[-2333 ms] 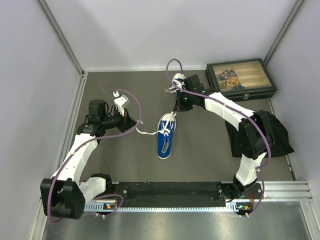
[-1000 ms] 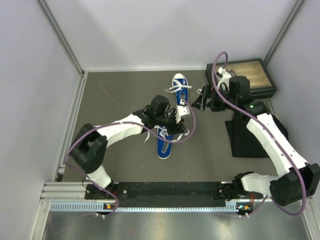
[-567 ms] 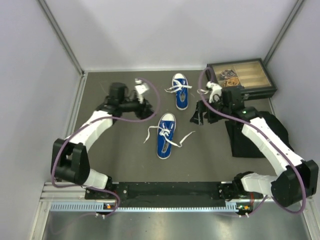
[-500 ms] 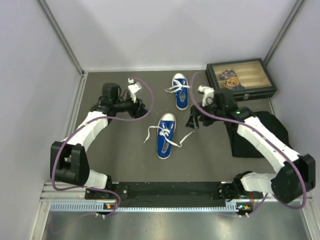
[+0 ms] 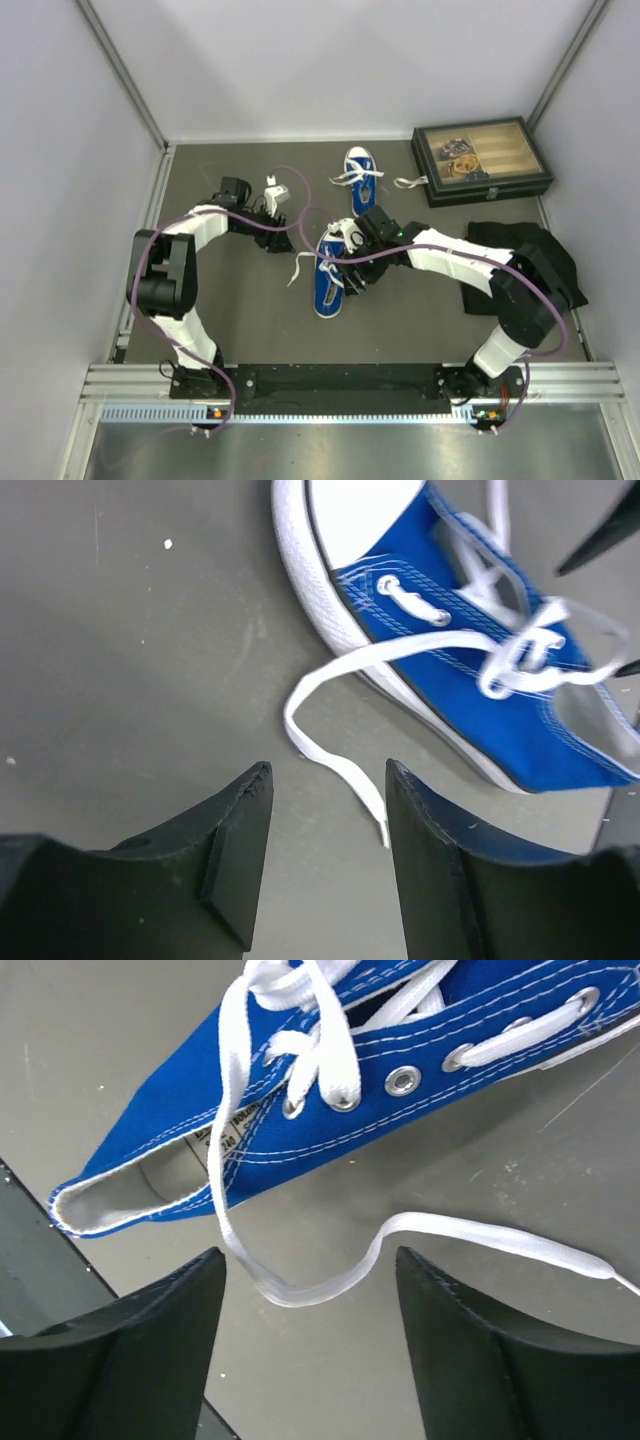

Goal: Tie the shoes

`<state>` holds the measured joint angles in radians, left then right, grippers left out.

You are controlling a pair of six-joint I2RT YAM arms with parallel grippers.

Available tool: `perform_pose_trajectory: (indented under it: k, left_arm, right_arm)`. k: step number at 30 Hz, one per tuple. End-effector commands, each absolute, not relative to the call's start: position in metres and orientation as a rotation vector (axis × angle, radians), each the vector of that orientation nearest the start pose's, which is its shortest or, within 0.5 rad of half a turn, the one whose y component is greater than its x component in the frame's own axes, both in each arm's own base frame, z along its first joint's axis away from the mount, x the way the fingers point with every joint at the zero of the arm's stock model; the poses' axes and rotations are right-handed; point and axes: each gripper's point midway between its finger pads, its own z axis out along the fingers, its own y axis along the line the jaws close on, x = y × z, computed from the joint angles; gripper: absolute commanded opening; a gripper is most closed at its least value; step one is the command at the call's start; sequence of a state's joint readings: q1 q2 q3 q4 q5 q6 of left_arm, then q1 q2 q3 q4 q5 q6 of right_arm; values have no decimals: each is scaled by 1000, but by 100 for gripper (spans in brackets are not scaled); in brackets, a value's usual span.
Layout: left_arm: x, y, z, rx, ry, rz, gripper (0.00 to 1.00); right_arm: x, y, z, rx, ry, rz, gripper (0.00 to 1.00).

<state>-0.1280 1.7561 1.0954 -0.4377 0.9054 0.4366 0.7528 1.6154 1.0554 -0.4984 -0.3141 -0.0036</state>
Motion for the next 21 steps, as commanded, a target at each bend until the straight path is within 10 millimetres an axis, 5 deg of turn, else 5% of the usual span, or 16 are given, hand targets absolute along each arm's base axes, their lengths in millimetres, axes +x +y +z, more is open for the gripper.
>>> perform_pose_trajectory:
  k: [1,15,18,21]
  left_arm:
    - [354,-183,74,995,2192,-939,54]
    - [347,-187,12,1223,2415,-530,48]
    - [342,-184,3,1251,2460,-444,40]
    - [341,-175,1,1246,2507,-388,13]
  right_arm:
    - [235,296,83,-1112,2356,668,65]
    - [223,284,77,-1058,2375,671,17]
    - [222,283,80,-1056,2372,668,10]
    - [224,282,82,-1052,2370,657,0]
